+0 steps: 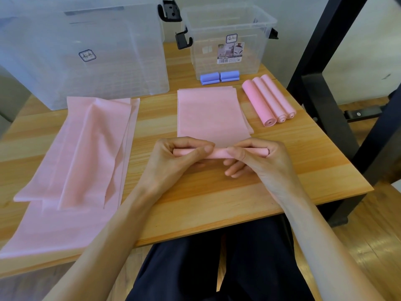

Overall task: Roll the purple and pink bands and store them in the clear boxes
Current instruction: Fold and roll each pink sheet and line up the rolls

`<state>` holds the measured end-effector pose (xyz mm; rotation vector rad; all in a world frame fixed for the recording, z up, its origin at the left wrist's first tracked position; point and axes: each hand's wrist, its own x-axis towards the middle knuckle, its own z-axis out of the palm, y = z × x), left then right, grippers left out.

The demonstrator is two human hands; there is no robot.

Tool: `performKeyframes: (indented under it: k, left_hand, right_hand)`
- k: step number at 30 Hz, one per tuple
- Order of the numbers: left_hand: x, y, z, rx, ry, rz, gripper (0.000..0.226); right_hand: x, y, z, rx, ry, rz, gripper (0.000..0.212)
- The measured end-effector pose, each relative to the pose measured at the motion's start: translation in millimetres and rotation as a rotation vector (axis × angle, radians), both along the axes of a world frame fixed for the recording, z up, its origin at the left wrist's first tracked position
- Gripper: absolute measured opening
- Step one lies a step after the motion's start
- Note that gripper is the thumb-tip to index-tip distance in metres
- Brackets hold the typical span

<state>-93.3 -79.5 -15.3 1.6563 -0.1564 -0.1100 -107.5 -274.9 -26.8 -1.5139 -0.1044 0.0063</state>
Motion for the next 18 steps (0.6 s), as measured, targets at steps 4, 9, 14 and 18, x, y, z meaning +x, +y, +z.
performKeyframes:
  k: [4, 9, 14, 18]
  left_hand:
    - [-0.3, -1.0, 0.3, -0.066, 0.062, 0.01, 0.014]
    - [0.4, 0.6, -0.5, 0.022, -0.008, -0.018, 0.016]
    - [0.8, 0.7, -1.1, 0.011, -0.007, -0.003, 0.014]
    - [1.6, 0.1, -2.4, -0.053, 0.066, -0.003, 0.011]
  right_hand:
    - [-0.1, 0.1, 0.2, -0.005, -0.02, 0.034, 0.025]
    - [-0.8, -0.1, -0.1, -0.01, -0.012, -0.01, 0.017]
    - [-0.2, 0.4, 0.6, -0.019, -0.003, 0.008, 0.019]
    - [-0.2, 0.1, 0.4, -0.016, -0.018, 0.025, 0.02]
